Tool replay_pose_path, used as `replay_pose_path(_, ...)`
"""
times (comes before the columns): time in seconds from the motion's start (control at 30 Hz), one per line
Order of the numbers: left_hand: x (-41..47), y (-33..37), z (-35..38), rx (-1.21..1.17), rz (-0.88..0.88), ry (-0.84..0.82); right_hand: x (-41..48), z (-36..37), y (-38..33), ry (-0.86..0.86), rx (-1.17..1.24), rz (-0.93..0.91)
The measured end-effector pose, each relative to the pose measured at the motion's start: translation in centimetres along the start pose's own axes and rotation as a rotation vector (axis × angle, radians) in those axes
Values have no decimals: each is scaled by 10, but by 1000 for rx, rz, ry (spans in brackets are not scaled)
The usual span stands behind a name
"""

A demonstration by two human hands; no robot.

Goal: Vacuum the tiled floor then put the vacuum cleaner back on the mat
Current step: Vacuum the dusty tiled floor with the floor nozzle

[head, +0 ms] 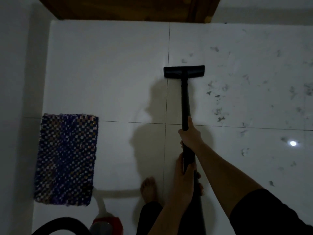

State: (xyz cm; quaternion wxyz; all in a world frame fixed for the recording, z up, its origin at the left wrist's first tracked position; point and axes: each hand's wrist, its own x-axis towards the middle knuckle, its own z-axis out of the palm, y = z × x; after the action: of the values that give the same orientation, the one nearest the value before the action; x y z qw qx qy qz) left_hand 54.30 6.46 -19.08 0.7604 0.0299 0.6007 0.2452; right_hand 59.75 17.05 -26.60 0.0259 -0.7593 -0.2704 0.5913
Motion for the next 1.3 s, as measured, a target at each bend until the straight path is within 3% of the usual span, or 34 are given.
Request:
replay_pose_path(0.73,48,38,78,68,-20,15,50,-85,-33,22,14,-22)
replay_pose_path(1.3,95,137,81,113,5,16,104,-94,-119,42,23,-32)
